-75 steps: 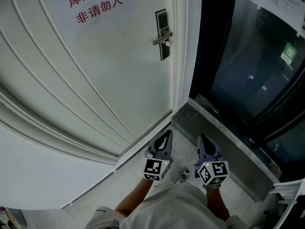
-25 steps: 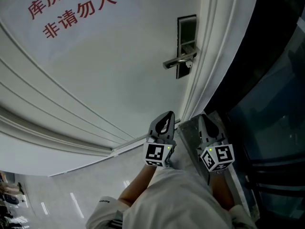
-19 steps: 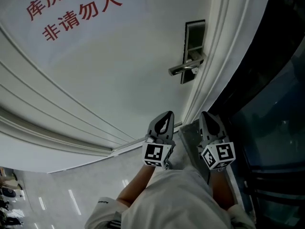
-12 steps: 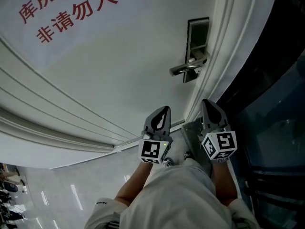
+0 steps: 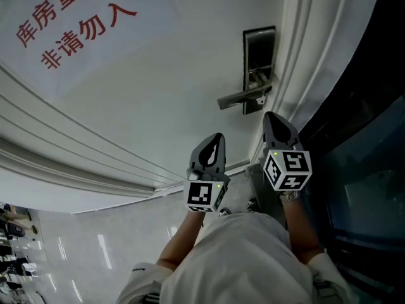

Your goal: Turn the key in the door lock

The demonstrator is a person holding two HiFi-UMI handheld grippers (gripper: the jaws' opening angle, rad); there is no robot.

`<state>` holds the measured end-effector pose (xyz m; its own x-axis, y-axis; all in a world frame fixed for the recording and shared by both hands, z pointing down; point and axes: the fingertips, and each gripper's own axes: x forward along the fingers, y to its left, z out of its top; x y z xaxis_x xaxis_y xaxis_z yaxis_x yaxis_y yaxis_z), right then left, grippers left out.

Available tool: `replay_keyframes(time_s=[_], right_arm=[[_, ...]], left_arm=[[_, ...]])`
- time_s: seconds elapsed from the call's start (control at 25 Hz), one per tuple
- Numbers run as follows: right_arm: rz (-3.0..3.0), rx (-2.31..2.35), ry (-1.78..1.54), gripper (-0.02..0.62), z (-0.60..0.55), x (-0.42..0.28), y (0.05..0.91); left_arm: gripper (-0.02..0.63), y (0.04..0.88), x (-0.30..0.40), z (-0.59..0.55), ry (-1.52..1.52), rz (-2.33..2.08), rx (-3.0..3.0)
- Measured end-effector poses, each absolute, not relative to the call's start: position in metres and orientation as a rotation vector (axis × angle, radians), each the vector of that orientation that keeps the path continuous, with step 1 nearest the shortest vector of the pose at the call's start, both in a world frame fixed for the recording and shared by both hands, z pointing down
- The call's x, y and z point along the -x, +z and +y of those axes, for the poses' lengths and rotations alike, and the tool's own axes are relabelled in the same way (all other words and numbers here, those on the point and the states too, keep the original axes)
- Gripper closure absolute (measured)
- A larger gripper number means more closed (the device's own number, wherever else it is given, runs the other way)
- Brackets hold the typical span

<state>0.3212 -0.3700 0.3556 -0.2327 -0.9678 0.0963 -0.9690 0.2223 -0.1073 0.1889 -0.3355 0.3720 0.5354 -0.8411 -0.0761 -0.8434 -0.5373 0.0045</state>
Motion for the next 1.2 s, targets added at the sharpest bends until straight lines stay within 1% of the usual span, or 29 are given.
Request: replay_keyframes(time_s=[0.04,0.12,0.28,0.64,0.72,0.76,1.2], right_arm=[[-2.462,-1.924,0.229,0.603,-0.374,-0.321,0.355],[-2.486,-1.877,0.228,0.55,-0.381,-0.318,0.354],[-2.487,-1.853,0.208,0.52,-0.394,-0.318,0.351],[-2.45,-1.839,0.168,0.523,-0.413,-0.314,0.349],[-2.411,-1.844,0.126,0.558,-0.414,-0.313,0.349],[-2.384,-1.847,0.09,0.56,-0.414,-0.312,0.349],[-2.218,-1.773,-0.157,0.555,-0.413,-0.307,0.346]], left_arm=[[0.597,0.372,-0.19,-0.337,0.105,1.508,2.718],[0.597,0.375,-0.192,-0.34,0.098,1.531,2.709],[0.597,0.378,-0.198,-0.343,0.084,1.559,2.693],[0.597,0.374,-0.193,-0.346,0.088,1.637,2.63],[0.597,0.374,-0.189,-0.346,0.09,1.659,2.618],[0.597,0.374,-0.188,-0.346,0.091,1.669,2.613],[0.597,0.384,-0.179,-0.339,0.095,1.727,2.605]])
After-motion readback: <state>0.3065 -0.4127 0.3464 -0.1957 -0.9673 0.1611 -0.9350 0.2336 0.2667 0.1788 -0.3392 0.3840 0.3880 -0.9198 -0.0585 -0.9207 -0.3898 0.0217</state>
